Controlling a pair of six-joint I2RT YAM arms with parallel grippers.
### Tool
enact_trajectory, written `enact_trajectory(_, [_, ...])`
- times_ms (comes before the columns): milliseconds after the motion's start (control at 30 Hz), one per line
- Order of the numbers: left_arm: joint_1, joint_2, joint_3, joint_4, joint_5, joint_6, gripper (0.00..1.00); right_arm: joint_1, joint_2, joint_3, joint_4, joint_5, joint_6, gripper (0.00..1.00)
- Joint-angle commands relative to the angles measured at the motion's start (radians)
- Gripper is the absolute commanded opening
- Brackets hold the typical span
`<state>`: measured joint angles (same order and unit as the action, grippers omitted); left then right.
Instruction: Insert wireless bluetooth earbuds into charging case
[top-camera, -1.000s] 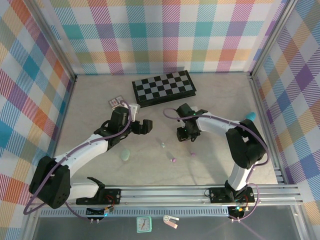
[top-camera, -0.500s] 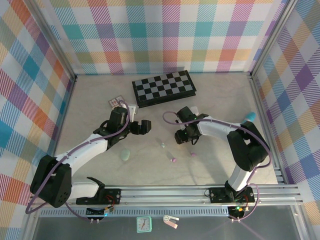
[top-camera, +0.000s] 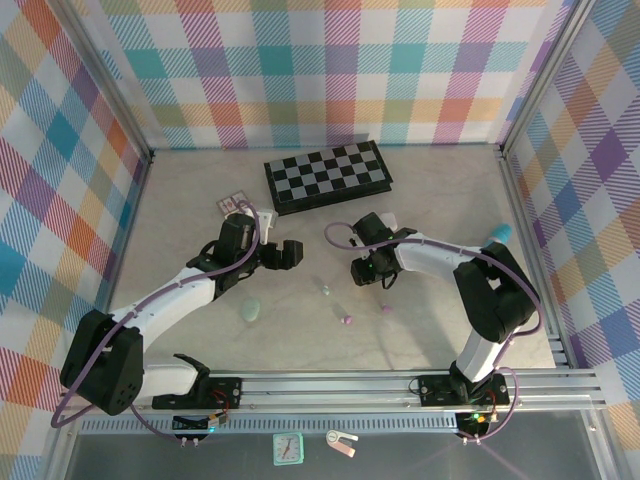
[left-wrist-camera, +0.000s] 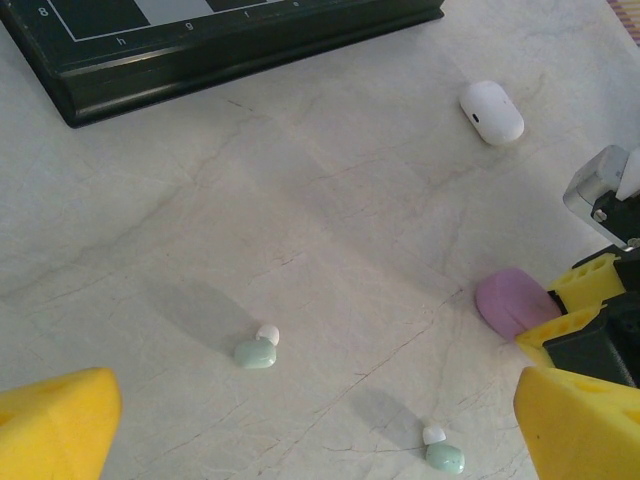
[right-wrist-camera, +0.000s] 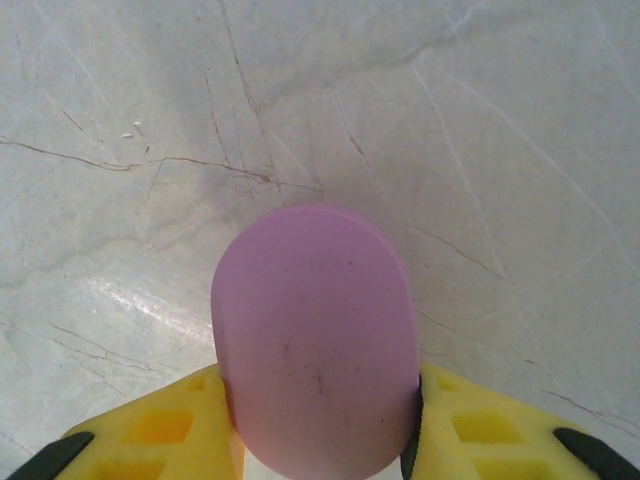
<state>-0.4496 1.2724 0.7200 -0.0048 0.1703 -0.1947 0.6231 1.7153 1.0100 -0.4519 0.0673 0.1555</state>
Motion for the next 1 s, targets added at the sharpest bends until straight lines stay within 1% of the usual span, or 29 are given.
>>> enact_trajectory(0, [0.008, -0.003, 0.024, 0.004, 0.038, -0.012, 1.00, 0.001, -0.056, 0.003, -0.009, -0.018, -0.063, 0.31])
enact_trajectory(100, [0.009, -0.017, 0.036, -0.011, 0.093, 0.005, 1.00, 0.001, -0.132, 0.001, -0.015, -0.034, -0.129, 0.29])
enact_trajectory(133, [0.008, -0.023, 0.047, -0.025, 0.110, 0.020, 1.00, -0.002, -0.153, 0.007, -0.026, -0.034, -0.148, 0.26])
enact_trajectory(167, [0.007, -0.032, 0.057, -0.034, 0.132, 0.039, 1.00, -0.001, -0.169, 0.015, -0.038, -0.045, -0.169, 0.26])
enact_trajectory(267, [-0.006, -0.071, 0.070, -0.021, 0.178, 0.105, 1.00, 0.000, -0.222, 0.053, -0.084, -0.118, -0.244, 0.26])
enact_trajectory(400, [-0.026, -0.113, 0.057, 0.086, 0.251, 0.203, 1.00, -0.001, -0.281, 0.125, -0.165, -0.229, -0.346, 0.26])
enact_trajectory(500, [-0.034, -0.135, 0.035, 0.160, 0.360, 0.264, 1.00, 0.000, -0.316, 0.186, -0.255, -0.309, -0.403, 0.26])
enact_trajectory(600, [-0.040, -0.145, 0.046, 0.154, 0.424, 0.271, 1.00, -0.002, -0.348, 0.229, -0.333, -0.379, -0.461, 0.25])
enact_trajectory(700, [-0.051, -0.141, 0.055, 0.157, 0.513, 0.290, 1.00, 0.000, -0.371, 0.266, -0.401, -0.446, -0.529, 0.26])
enact_trajectory(733, [-0.060, -0.142, 0.049, 0.170, 0.561, 0.315, 0.99, 0.000, -0.379, 0.274, -0.410, -0.464, -0.550, 0.26])
enact_trajectory(767, [-0.069, -0.144, 0.043, 0.189, 0.587, 0.338, 0.94, 0.000, -0.385, 0.283, -0.418, -0.485, -0.565, 0.26])
enact_trajectory(867, [-0.094, -0.136, 0.032, 0.248, 0.620, 0.362, 0.82, -0.001, -0.388, 0.318, -0.448, -0.536, -0.602, 0.26])
enact_trajectory(967, [-0.130, -0.126, 0.056, 0.193, 0.642, 0.447, 0.79, -0.001, -0.366, 0.371, -0.499, -0.560, -0.629, 0.25])
